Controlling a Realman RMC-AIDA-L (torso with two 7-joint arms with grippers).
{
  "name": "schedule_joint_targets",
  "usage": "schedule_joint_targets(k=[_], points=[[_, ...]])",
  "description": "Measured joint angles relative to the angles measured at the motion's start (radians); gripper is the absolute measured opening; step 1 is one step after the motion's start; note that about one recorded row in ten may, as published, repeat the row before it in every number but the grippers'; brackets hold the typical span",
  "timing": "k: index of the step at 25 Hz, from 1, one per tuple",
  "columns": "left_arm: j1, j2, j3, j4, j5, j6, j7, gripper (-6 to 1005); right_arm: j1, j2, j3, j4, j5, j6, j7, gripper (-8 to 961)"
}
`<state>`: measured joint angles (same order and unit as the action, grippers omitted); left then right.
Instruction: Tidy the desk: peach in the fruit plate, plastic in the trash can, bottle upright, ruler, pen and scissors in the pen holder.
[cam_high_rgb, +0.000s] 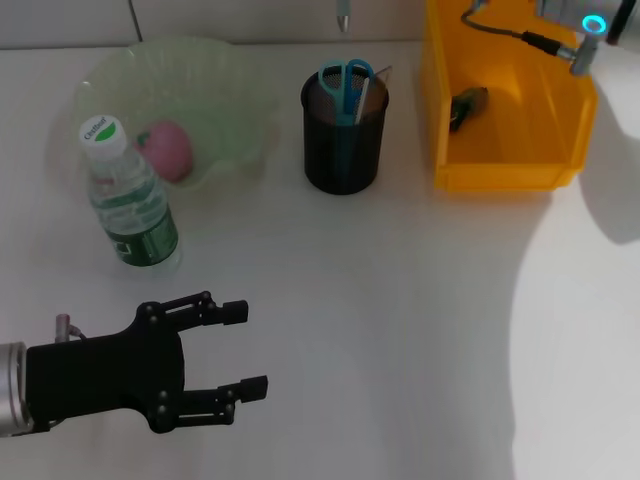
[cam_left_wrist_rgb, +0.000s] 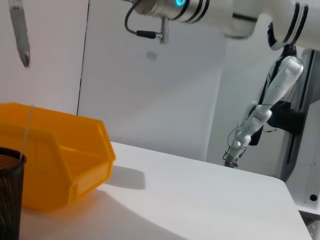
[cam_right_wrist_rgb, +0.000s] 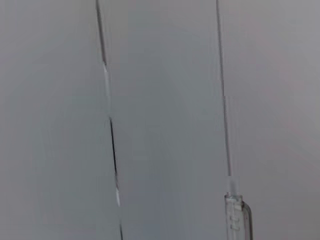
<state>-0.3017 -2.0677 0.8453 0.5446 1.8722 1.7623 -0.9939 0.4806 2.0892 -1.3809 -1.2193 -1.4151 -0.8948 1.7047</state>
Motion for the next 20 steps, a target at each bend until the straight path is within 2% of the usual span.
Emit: schedule_joint_targets(k=[1, 2, 4, 5, 6, 7, 10, 12, 15, 18, 20], points=[[0.000, 0.000, 0.000, 0.000, 0.000, 0.000, 0.000, 815, 0.013, -0.001, -0.010, 0.168, 0.275, -0.042, -0.278, 111], [0.000, 0.000, 0.000, 0.000, 0.000, 0.000, 0.000, 815, 0.013, -0.001, -0.010, 0.168, 0.275, -0.042, -0.278, 110], [0.002, 0.000, 0.000, 0.000, 0.000, -0.001, 0.000, 815, 0.043, -0.004, -0.012, 0.326, 0.491, -0.119, -0.485, 109], [0.003, 0.000, 0.000, 0.000, 0.001, -0.002, -0.001, 815, 0.070, -0.004, -0.011, 0.414, 0.574, -0.159, -0.569, 109], [0.003, -0.001, 0.000, 0.000, 0.001, -0.002, -0.001, 815, 0.128, -0.004, -0.006, 0.582, 0.696, -0.217, -0.697, 109], [0.003, -0.001, 0.000, 0.000, 0.001, -0.002, -0.001, 815, 0.128, -0.004, -0.006, 0.582, 0.696, -0.217, -0.697, 108], [-0.001, -0.001, 0.002, -0.008, 0.001, -0.004, 0.003, 815, 0.224, -0.005, -0.002, 0.780, 0.768, -0.223, -0.746, 107], [-0.002, -0.002, 0.008, -0.012, 0.001, -0.009, 0.006, 815, 0.260, -0.005, 0.001, 0.848, 0.782, -0.214, -0.746, 106], [-0.001, -0.002, 0.012, -0.012, 0.001, -0.013, 0.007, 815, 0.274, -0.002, -0.004, 0.872, 0.782, -0.209, -0.746, 105], [0.001, -0.002, 0.012, -0.012, 0.001, -0.013, 0.008, 815, 0.238, 0.000, -0.005, 0.838, 0.783, -0.245, -0.727, 105], [0.006, -0.002, 0.012, -0.012, 0.001, -0.012, 0.009, 815, 0.187, -0.001, 0.015, 0.787, 0.796, -0.291, -0.715, 106]])
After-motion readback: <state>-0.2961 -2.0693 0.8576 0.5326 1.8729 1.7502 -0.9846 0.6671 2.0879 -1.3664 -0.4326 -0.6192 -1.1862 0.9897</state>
